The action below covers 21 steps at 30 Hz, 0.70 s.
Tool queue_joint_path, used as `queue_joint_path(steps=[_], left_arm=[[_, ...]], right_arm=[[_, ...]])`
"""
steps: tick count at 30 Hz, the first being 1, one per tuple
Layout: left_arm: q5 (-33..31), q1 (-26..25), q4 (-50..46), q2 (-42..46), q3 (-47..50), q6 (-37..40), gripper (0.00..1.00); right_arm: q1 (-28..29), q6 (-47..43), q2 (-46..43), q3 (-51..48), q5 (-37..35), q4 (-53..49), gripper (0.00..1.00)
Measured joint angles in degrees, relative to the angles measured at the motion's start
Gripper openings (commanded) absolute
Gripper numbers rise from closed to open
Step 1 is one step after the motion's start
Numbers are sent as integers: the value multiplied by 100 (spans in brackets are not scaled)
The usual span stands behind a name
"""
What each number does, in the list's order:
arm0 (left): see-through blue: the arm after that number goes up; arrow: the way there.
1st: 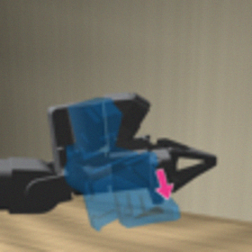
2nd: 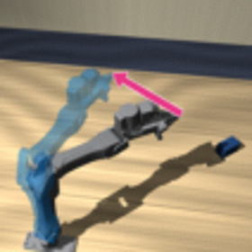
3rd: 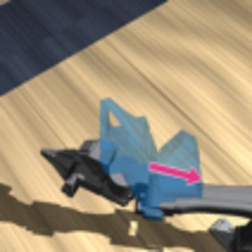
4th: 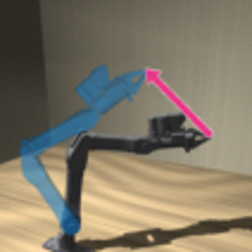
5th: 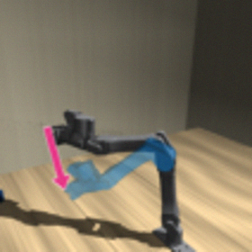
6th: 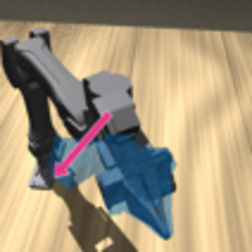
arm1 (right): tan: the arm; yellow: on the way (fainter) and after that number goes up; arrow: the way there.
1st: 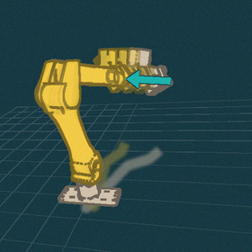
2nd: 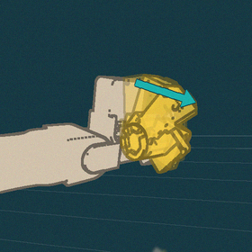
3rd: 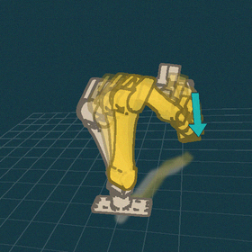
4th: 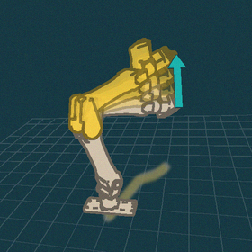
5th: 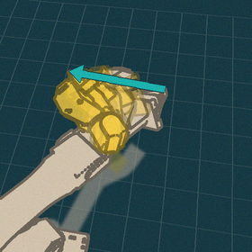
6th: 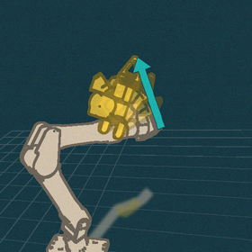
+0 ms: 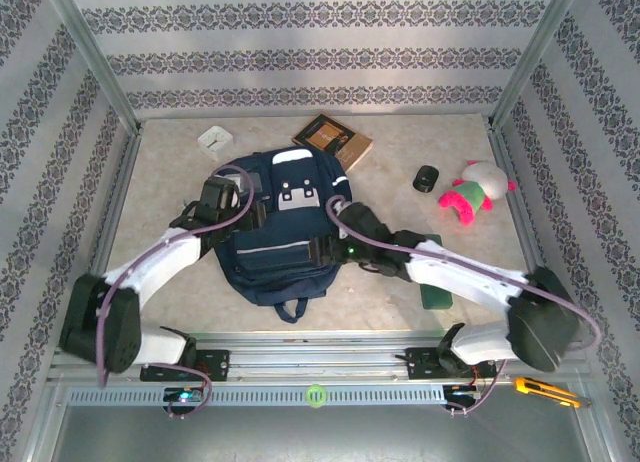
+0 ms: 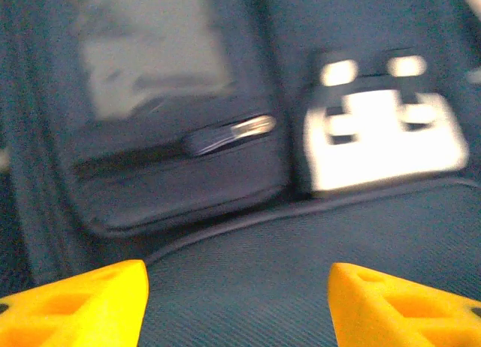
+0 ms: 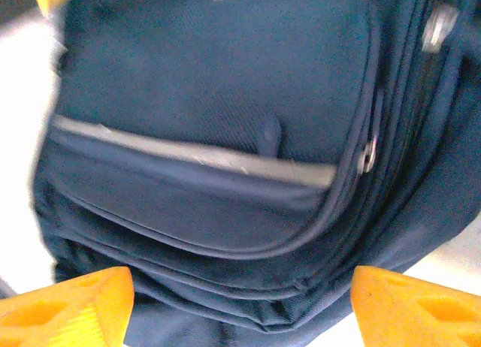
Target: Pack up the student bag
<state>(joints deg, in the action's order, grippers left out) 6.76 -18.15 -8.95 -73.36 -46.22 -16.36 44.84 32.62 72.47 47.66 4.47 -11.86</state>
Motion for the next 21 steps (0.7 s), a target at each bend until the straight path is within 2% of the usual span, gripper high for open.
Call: queue_joint_path(steps=[4,6,10,15,16,17,21], left_arm=[[612,-669,-271,588,-280,1600,61],[820,-1073,-420,514,-310,2358,65],[955,-1880,-787,-160,-286,3657,66],[835,-2065,-1038,-918,-286,4387,70],[813,-2065,-1054,-935,-286,4446,73],[782,-2076,-1075,-942,-289,4538,82],[601,-2090,-813,-1266,-341,4765,85]], right_arm=[[-614,-229,-957,-428,352,326,77],[-896,-297,-1204,-691,505,474,77],[-1176,-352,-1475,-1161,715,638,77],[-1209,-413,-1635,-1370,863,769,77],[-1209,-413,-1646,-1370,874,802,77],[-1209,-413,-1661,-1373,881,855,78],[-1209,-417,-1832,-1576,894,1023,79]])
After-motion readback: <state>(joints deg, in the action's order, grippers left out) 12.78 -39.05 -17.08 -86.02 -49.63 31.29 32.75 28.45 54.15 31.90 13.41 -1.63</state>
